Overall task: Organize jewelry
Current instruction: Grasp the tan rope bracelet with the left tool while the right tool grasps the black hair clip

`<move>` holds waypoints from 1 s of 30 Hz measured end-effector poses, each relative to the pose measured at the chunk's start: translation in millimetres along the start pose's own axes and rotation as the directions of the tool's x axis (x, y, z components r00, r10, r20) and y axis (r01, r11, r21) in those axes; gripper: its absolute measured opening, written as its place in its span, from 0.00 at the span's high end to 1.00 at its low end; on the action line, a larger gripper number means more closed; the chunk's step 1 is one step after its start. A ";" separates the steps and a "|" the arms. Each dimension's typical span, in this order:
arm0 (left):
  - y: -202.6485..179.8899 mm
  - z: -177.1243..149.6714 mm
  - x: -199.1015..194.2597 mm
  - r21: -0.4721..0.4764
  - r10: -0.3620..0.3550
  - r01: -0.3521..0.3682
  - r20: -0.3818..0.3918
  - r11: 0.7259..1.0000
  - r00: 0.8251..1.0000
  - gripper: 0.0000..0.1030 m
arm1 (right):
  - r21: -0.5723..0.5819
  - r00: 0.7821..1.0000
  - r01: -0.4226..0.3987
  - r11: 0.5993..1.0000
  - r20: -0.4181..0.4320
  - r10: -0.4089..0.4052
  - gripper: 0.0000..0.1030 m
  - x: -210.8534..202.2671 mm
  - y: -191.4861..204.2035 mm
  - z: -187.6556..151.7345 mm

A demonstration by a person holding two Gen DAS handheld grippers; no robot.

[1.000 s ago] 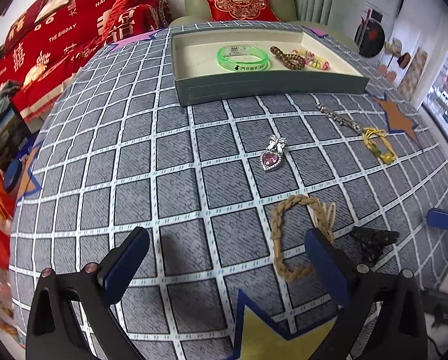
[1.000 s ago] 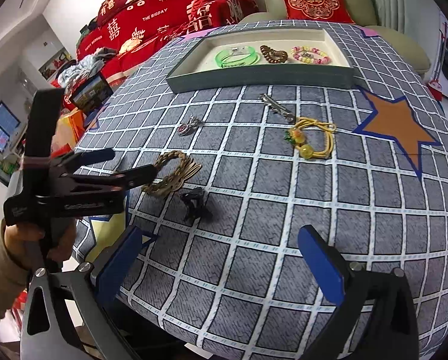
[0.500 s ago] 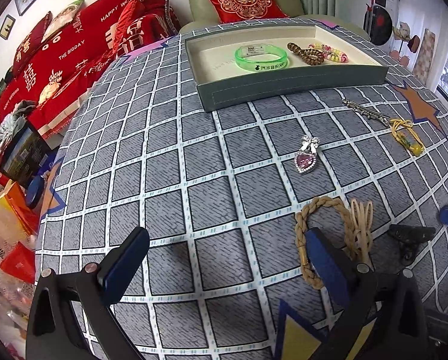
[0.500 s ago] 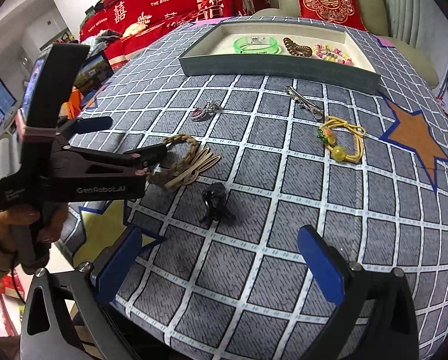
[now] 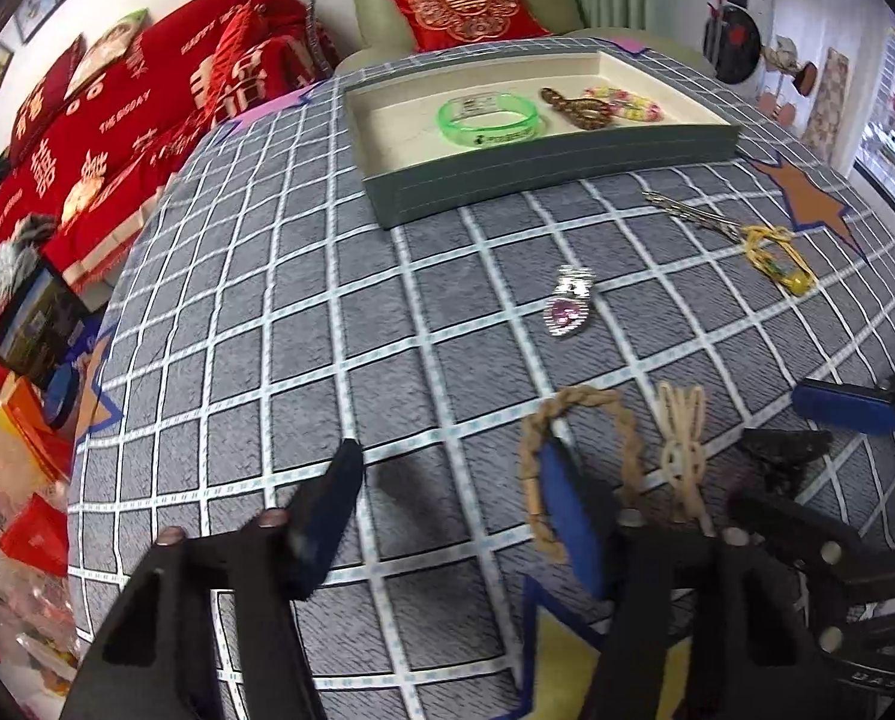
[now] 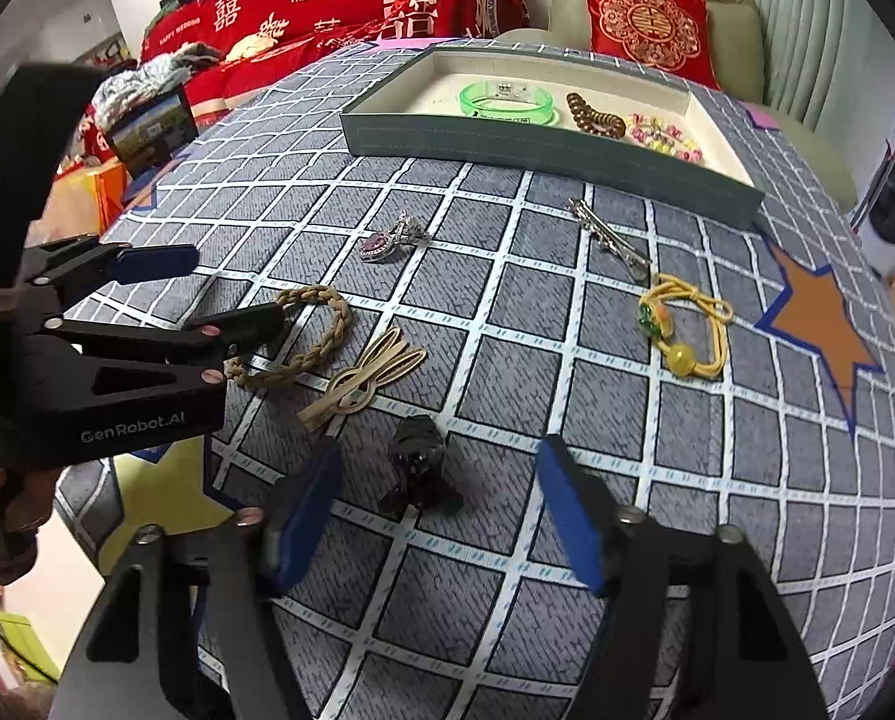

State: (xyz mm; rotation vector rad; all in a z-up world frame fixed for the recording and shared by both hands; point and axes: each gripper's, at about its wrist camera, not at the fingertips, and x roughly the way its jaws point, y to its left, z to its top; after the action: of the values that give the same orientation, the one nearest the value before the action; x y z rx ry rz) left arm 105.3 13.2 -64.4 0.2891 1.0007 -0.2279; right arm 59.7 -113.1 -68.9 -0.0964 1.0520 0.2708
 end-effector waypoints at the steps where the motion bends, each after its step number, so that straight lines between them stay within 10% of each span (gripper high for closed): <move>1: -3.5 0.2 -0.6 0.009 0.002 -0.002 0.002 1.000 1.000 0.40 | -0.005 1.000 0.004 1.000 0.001 -0.004 0.44 -0.1 0.7 0.1; 8: -17.5 0.9 -3.7 0.037 -0.041 0.042 -0.010 0.998 0.999 0.58 | 0.017 1.000 0.002 1.000 0.006 -0.002 0.67 -2.7 -6.4 -0.4; 11: -22.3 0.6 -4.3 0.037 -0.097 0.098 -0.022 0.994 0.995 0.84 | 0.038 1.000 -0.013 0.999 0.006 0.013 0.80 -3.5 -11.1 -0.2; 30: -9.0 13.5 -35.8 -0.113 -0.232 0.238 0.062 0.965 0.971 0.84 | 0.237 0.993 -0.118 0.964 0.057 0.108 0.82 -27.8 -71.1 3.0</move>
State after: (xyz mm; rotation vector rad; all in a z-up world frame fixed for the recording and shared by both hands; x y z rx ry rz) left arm 94.4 2.2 -28.3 0.0539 0.9965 -0.3867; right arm 68.3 -185.8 -46.9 0.1878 1.0412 0.2457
